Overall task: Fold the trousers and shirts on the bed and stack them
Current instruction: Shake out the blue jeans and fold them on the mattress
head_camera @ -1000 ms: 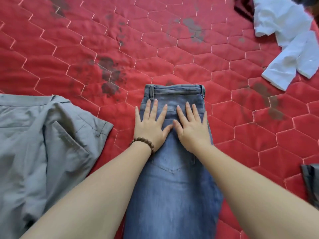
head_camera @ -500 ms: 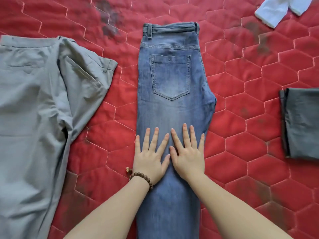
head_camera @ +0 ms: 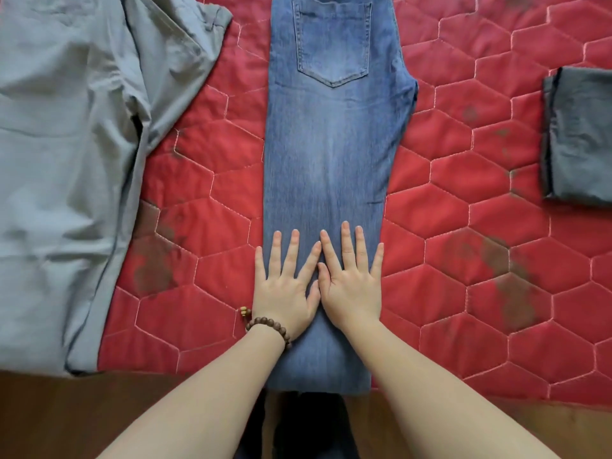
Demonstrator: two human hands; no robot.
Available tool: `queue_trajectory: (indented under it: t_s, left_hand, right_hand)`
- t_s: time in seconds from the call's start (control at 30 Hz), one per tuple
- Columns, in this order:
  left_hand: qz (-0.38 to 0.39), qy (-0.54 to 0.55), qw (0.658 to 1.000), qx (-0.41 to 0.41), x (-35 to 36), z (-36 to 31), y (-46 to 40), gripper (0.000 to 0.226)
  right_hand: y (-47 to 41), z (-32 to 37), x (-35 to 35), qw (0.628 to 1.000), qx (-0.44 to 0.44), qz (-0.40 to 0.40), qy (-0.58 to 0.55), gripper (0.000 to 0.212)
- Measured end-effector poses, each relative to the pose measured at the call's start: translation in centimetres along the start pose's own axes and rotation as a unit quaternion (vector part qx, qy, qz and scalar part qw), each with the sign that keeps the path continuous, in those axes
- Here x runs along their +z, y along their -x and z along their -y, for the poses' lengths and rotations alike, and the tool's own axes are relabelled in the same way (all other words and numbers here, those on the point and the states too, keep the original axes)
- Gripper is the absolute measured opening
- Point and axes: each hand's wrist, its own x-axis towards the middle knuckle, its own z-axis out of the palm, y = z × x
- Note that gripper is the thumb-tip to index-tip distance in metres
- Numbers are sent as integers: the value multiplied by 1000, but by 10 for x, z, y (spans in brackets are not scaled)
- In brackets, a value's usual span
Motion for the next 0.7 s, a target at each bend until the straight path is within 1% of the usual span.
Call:
queue_trajectory:
  t_s: [0.13,0.33,0.53,0.63,0.67,0.7]
  left_hand:
    - [-1,3,1000,-7,11,-14,48,60]
    - [9,3,1000,8,26,-22,114,59]
    - [53,6,998,43,29,-17,163,64]
    - [73,46,995,56,14,-13,178,62]
    - [64,79,994,41,9,-11,178,61]
    - [53,122,991,9,3,-8,175,61]
  right_hand:
    - [49,0,8,1000,-4,-2,-10,55]
    - [116,7,22,1000,-5,6,-11,55]
    - [165,16,31,999,-1,36,-16,56]
    - [184,17,22,998,-24,41,-48,55]
    - [186,16,18,997,-24,30,-74,53]
    - [188,13,13,994,-6,11,-108,53]
